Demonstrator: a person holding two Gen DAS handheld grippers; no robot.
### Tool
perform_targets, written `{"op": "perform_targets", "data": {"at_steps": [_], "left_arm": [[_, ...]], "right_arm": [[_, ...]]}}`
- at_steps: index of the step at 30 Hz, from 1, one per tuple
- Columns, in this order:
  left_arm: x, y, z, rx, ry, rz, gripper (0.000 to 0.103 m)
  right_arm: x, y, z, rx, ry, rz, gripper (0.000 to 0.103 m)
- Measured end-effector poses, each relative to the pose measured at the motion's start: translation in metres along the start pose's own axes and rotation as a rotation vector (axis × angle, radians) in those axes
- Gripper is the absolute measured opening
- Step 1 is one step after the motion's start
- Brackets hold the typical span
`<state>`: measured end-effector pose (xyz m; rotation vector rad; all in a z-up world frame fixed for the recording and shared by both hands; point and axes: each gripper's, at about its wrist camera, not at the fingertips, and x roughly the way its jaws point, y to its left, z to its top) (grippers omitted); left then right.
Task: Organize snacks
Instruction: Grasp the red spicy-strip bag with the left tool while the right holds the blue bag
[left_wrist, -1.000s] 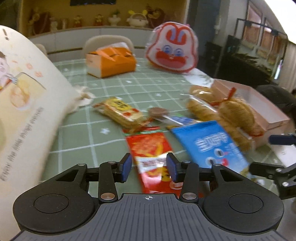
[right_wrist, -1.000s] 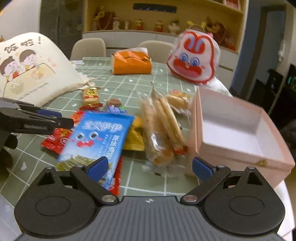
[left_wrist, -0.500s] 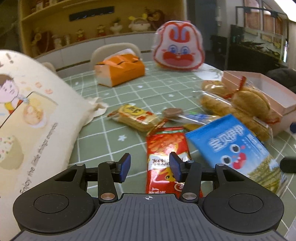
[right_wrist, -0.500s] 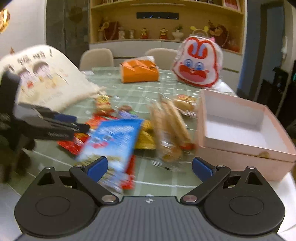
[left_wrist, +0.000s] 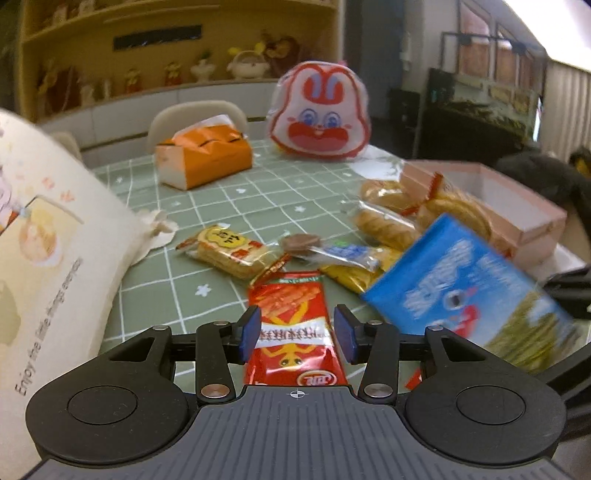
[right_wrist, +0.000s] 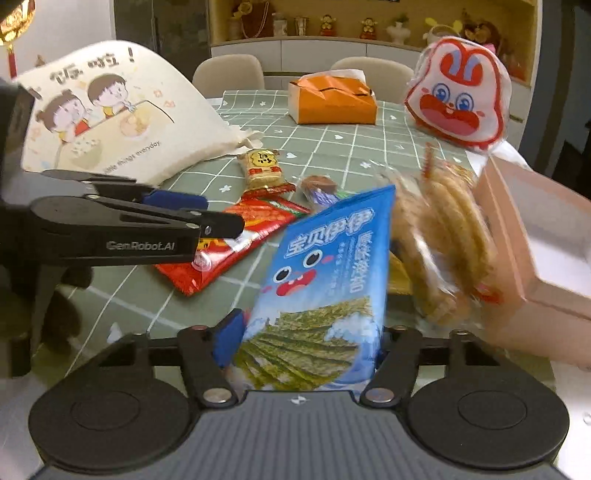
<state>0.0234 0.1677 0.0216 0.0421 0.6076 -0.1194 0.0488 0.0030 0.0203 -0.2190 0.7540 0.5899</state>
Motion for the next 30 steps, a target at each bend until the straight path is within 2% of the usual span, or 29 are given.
{"op": "perform_targets", "data": {"at_steps": [3, 8, 10, 12, 16, 20, 23, 27, 30], "left_arm": [[0.011, -0.003, -0.004, 0.012, 0.042, 0.031, 0.054], [0.021, 0.005, 0.001, -0.033, 0.054, 0.084, 0.059], [0.026, 0.008, 0.002, -0.042, 0.065, 0.079, 0.061], [0.029, 0.008, 0.003, -0.050, 0.078, 0.067, 0.065], [0.036, 0.007, 0.009, -0.049, 0.098, 0.074, 0.065], [0.040, 0.004, 0.014, -0.074, 0.116, 0.086, 0.064], [0.036, -0.002, 0.012, -0.070, 0.116, 0.093, 0.062], [0.011, -0.016, -0.001, -0.029, 0.136, 0.040, 0.058], [-0.015, -0.033, -0.016, 0.015, 0.151, 0.008, 0.058]], "right_arm": [[-0.020, -0.016, -0.016, 0.012, -0.002, -0.002, 0.063], [-0.044, -0.044, -0.045, 0.041, 0.012, -0.009, 0.063], [-0.052, -0.054, -0.053, 0.047, 0.020, 0.004, 0.070], [-0.060, -0.059, -0.061, 0.036, 0.008, -0.024, 0.082], [-0.075, -0.065, -0.074, -0.017, -0.042, -0.100, 0.085], [-0.083, -0.073, -0.083, -0.010, -0.058, -0.109, 0.086], [-0.095, -0.077, -0.089, -0.002, -0.101, -0.104, 0.086], [-0.111, -0.083, -0.092, -0.008, -0.142, -0.049, 0.089], [-0.111, -0.086, -0.090, -0.006, -0.151, -0.067, 0.090]]}}
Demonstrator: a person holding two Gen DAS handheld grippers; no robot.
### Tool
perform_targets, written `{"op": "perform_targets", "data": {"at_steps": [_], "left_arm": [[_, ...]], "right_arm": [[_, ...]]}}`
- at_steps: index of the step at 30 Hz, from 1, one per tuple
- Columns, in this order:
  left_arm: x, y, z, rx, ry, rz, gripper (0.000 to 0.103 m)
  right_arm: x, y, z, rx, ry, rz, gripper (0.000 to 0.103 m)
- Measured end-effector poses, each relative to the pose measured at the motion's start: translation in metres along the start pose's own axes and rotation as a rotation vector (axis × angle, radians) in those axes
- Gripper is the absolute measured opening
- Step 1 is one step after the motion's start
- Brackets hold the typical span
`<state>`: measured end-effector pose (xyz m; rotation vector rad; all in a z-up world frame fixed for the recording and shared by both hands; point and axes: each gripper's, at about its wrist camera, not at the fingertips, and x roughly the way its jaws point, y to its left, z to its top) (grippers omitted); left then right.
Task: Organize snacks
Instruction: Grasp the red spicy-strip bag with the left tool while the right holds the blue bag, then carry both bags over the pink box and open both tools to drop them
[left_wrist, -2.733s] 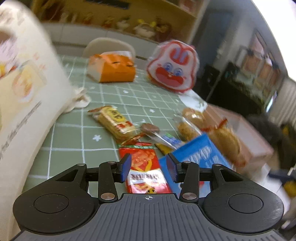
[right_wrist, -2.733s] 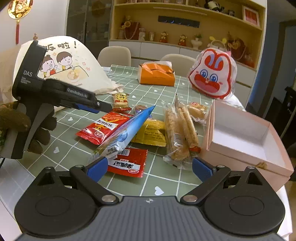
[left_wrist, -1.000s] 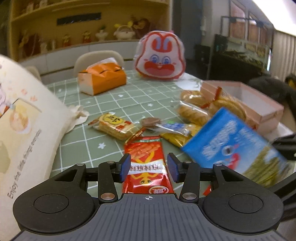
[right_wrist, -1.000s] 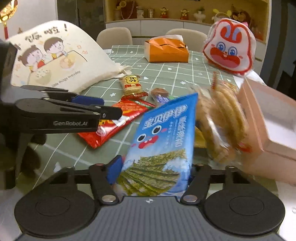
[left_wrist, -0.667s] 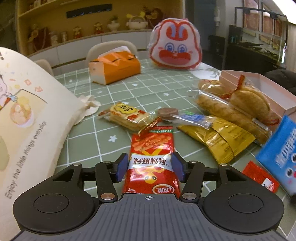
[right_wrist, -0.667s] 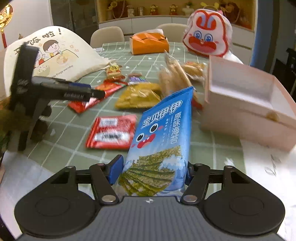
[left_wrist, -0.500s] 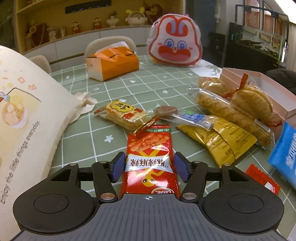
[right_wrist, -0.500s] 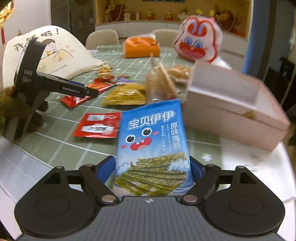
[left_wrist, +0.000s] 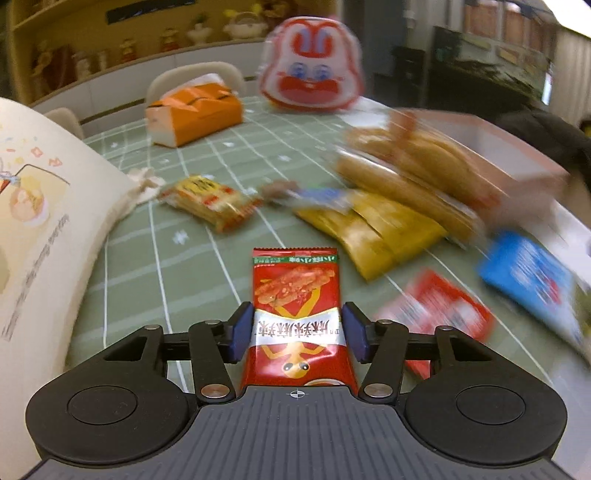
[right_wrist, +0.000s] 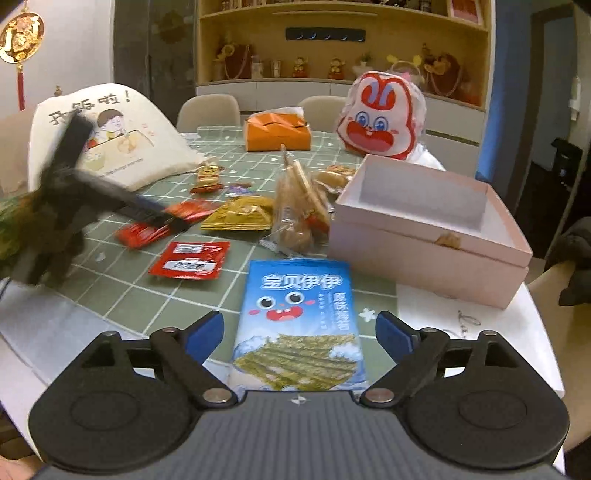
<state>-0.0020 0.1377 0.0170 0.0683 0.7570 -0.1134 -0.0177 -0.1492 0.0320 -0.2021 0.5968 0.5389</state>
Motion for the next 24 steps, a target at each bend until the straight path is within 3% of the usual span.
{"op": "perform_targets", "data": {"at_steps": [8, 11, 12, 14, 19, 24], "left_arm": [[-0.041, -0.020, -0.036, 0.007, 0.017, -0.028, 0.059], [-0.045, -0.021, -0.040, 0.010, 0.005, -0.031, 0.058], [-0.046, -0.022, -0.040, 0.011, 0.004, -0.031, 0.058], [-0.049, -0.024, -0.041, 0.008, 0.005, -0.033, 0.052], [-0.065, -0.045, -0.046, 0.060, -0.023, -0.092, 0.050], [-0.096, -0.074, -0.028, 0.098, -0.130, -0.144, 0.050]], "right_arm": [[0.056, -0.009, 0.010, 0.098, 0.140, 0.035, 0.091], [0.060, -0.003, 0.011, 0.067, 0.139, 0.016, 0.090], [0.059, -0.001, 0.011, 0.056, 0.141, 0.020, 0.085], [0.053, 0.000, 0.010, 0.044, 0.140, 0.025, 0.084], [0.021, -0.003, 0.002, -0.002, 0.111, 0.019, 0.083], [-0.021, -0.017, 0.004, 0.000, 0.043, -0.011, 0.083]]}}
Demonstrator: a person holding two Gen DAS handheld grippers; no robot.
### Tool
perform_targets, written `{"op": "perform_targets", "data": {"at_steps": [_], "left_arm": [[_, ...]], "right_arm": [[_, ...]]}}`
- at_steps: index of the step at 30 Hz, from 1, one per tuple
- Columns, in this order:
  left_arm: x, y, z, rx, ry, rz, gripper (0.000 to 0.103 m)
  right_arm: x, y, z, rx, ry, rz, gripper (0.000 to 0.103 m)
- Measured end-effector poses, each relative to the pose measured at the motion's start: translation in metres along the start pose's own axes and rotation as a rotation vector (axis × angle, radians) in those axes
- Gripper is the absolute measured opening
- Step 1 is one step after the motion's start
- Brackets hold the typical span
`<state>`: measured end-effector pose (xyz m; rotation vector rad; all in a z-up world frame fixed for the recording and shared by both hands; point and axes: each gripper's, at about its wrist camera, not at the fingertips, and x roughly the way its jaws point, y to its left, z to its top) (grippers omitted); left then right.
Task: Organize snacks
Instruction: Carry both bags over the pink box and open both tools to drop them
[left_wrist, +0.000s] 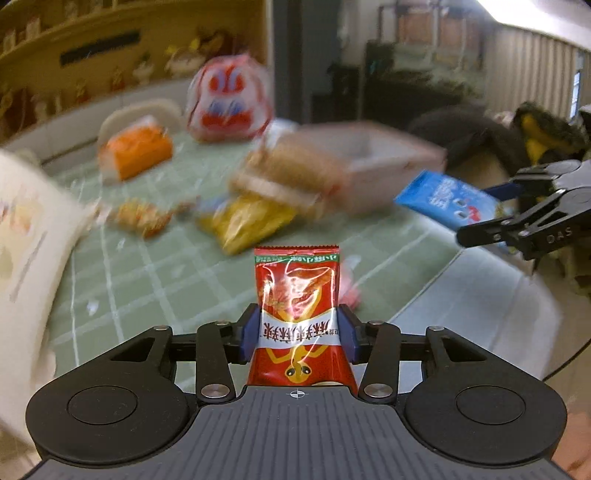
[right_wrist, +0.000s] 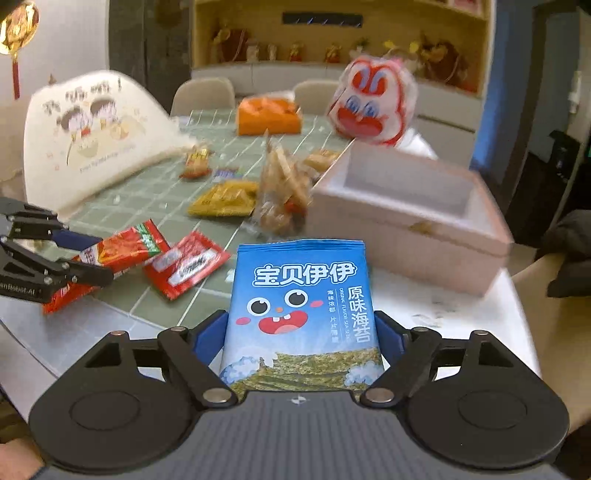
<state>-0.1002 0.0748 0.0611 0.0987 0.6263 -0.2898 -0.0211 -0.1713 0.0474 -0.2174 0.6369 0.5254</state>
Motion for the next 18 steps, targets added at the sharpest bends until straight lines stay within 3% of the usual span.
{"op": "perform_targets", "data": {"at_steps": [5, 8, 10, 14, 17, 18], "left_arm": [[-0.024, -0.014, 0.073, -0.020, -0.205, -0.060, 0.050], [-0.004, -0.015, 0.135, -0.073, -0.269, -0.120, 0.051], [0.027, -0.014, 0.170, -0.134, -0.234, -0.137, 0.051], [0.113, -0.007, 0.216, -0.271, -0.167, -0.187, 0.054], [0.205, 0.007, 0.216, -0.378, -0.026, -0.275, 0.054], [0.226, 0.011, 0.213, -0.396, 0.007, -0.272, 0.054]], "right_arm": [[-0.057, -0.031, 0.035, 0.067, -0.139, -0.009, 0.083], [-0.079, -0.058, 0.075, 0.137, -0.203, -0.025, 0.084], [-0.082, -0.076, 0.100, 0.189, -0.212, -0.041, 0.084], [-0.069, -0.105, 0.135, 0.213, -0.219, -0.171, 0.084], [-0.048, -0.123, 0.143, 0.225, -0.207, -0.212, 0.084], [-0.037, -0.128, 0.145, 0.238, -0.196, -0.208, 0.084]]}}
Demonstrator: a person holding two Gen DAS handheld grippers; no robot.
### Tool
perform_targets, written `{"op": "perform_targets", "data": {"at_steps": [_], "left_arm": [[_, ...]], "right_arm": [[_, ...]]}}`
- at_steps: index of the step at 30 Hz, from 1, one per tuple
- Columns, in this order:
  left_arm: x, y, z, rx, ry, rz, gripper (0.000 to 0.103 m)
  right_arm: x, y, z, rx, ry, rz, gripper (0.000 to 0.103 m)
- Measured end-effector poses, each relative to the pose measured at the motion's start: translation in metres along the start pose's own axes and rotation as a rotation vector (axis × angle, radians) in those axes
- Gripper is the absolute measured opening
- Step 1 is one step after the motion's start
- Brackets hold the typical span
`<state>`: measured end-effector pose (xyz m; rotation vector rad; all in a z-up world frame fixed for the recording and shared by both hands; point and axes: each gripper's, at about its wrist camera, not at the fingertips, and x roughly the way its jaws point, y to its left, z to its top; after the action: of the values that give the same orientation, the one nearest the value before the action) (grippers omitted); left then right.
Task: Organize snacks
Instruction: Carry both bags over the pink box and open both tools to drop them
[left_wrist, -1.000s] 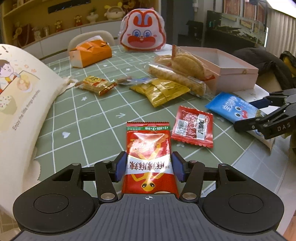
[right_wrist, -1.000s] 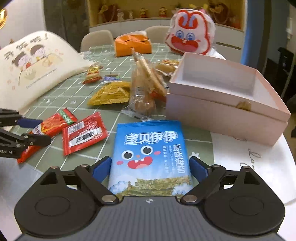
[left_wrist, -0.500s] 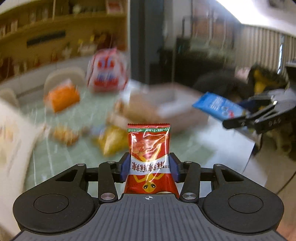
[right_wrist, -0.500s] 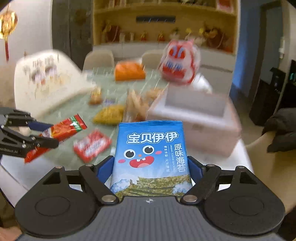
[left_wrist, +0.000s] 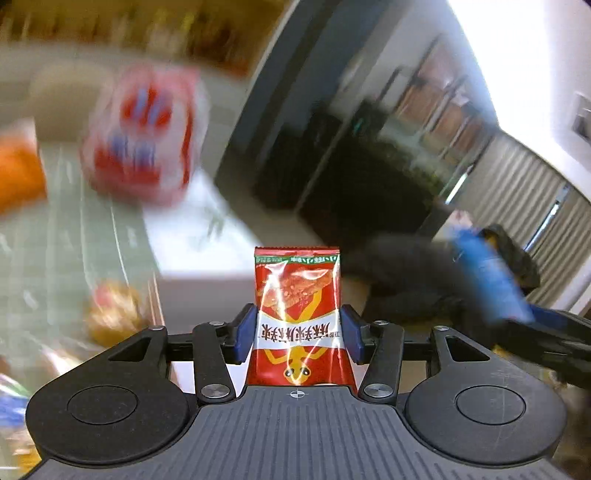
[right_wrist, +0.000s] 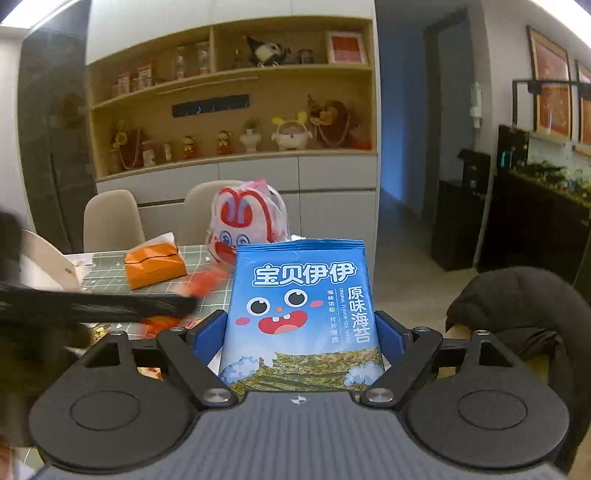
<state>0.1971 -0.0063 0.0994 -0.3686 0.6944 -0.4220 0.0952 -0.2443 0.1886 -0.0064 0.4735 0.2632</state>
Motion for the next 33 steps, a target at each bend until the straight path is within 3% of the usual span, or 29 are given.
{"op": "perform_targets", "data": {"at_steps": [3, 5, 9, 14, 17, 20, 23, 26, 31, 33], "left_arm": [[0.019, 0.033, -0.001, -0.073, -0.027, 0.012, 0.051], [0.007, 0.049, 0.002, -0.104, -0.048, -0.003, 0.051], [-0.032, 0.078, 0.011, -0.094, -0.112, 0.084, 0.052], [-0.082, 0.131, 0.009, -0.080, -0.134, 0.380, 0.052], [-0.098, 0.177, 0.002, -0.110, -0.161, 0.569, 0.051], [-0.108, 0.222, -0.004, -0.193, -0.194, 0.654, 0.051], [-0.110, 0.244, -0.010, -0.258, -0.174, 0.661, 0.051], [-0.103, 0.252, -0.018, -0.271, -0.140, 0.608, 0.051], [-0.089, 0.240, -0.024, -0.194, -0.127, 0.532, 0.051], [-0.090, 0.233, -0.030, -0.158, -0.108, 0.488, 0.051]], "right_arm": [[0.036, -0.009, -0.004, 0.048, 0.054, 0.006, 0.084], [0.057, -0.011, -0.008, 0.057, 0.083, 0.010, 0.084], [0.101, 0.001, -0.012, 0.042, 0.126, 0.019, 0.086], [0.162, 0.031, -0.023, 0.005, 0.218, 0.070, 0.086], [0.174, 0.036, -0.030, 0.024, 0.259, 0.099, 0.086], [0.165, 0.036, -0.034, 0.044, 0.264, 0.107, 0.086], [0.155, 0.039, -0.036, 0.029, 0.265, 0.080, 0.087], [0.152, 0.037, -0.037, 0.021, 0.270, 0.049, 0.087], [0.128, 0.039, -0.036, -0.043, 0.173, -0.014, 0.087], [0.121, 0.036, -0.036, -0.034, 0.178, -0.007, 0.088]]}}
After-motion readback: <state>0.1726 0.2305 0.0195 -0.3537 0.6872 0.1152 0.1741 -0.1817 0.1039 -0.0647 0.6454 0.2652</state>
